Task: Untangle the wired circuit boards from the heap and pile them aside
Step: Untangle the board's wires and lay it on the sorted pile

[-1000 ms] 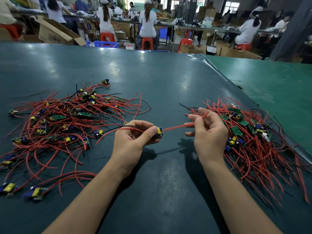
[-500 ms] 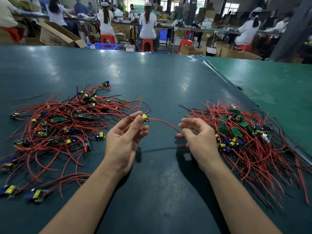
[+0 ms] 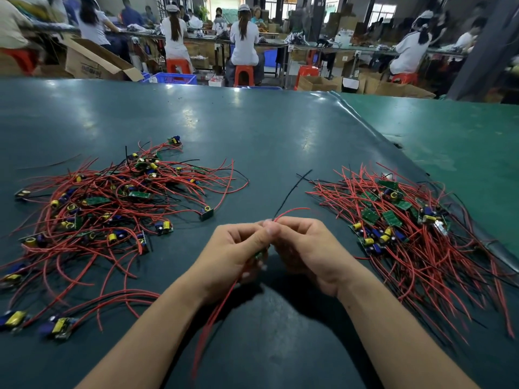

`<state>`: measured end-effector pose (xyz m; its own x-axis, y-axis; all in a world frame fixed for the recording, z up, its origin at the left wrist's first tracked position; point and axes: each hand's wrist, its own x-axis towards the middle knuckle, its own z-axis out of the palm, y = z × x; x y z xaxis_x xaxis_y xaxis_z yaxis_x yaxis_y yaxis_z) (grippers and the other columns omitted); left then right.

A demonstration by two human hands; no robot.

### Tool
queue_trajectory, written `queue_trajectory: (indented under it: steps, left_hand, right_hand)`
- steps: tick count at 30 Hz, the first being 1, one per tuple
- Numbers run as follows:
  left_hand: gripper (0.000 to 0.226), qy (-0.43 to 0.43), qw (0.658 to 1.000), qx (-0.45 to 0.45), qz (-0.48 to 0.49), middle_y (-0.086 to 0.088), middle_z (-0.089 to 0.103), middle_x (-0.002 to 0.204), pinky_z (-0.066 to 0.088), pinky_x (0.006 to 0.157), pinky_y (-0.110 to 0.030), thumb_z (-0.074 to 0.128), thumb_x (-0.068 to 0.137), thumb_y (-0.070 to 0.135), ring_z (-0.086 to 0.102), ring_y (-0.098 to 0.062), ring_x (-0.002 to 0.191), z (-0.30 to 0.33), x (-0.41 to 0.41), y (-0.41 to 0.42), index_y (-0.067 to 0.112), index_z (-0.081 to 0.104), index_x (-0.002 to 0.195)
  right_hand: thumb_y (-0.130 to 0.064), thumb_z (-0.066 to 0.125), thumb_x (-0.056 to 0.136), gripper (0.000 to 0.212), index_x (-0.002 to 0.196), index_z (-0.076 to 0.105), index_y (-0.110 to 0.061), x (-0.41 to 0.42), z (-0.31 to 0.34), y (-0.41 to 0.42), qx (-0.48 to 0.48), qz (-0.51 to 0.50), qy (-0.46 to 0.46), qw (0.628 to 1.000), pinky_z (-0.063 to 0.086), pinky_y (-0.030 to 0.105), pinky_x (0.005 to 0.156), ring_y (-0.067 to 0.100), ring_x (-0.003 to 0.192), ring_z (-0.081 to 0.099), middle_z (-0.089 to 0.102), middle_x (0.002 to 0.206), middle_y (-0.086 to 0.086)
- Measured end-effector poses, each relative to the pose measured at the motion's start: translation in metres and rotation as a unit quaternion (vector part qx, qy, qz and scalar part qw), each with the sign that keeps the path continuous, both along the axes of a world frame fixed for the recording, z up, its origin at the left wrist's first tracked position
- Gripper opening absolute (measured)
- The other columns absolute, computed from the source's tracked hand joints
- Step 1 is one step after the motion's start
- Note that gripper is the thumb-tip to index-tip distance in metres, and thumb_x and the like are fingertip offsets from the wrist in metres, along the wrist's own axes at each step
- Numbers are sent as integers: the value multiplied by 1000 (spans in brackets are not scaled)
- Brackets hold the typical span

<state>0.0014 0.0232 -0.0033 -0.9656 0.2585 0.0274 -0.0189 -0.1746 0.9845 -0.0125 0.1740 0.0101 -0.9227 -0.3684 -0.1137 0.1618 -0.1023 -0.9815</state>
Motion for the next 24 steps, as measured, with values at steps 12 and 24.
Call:
queue_trajectory:
  steps: [12,24]
  left_hand:
    - [37,-12,999,-39,-9,-4,50,50,31,38,-16,54,97,21,39,-12,38,3,-1,0,13,68,64]
    - [31,27,994,-71,-76,-3,48,46,33,43,-17,60,70,42,40,-13,41,2,3,-7,15,66,59]
  right_hand:
    - [-18,64,92,17,82,77,-12,-14,-4,6,-32,-181,30,982,17,12,37,6,35,17,25,44,-7]
    - [-23,53,100,38,66,62,-10,-25,-3,18,-117,-248,-10,962,20,16,35,5,32,25,35,43,-6]
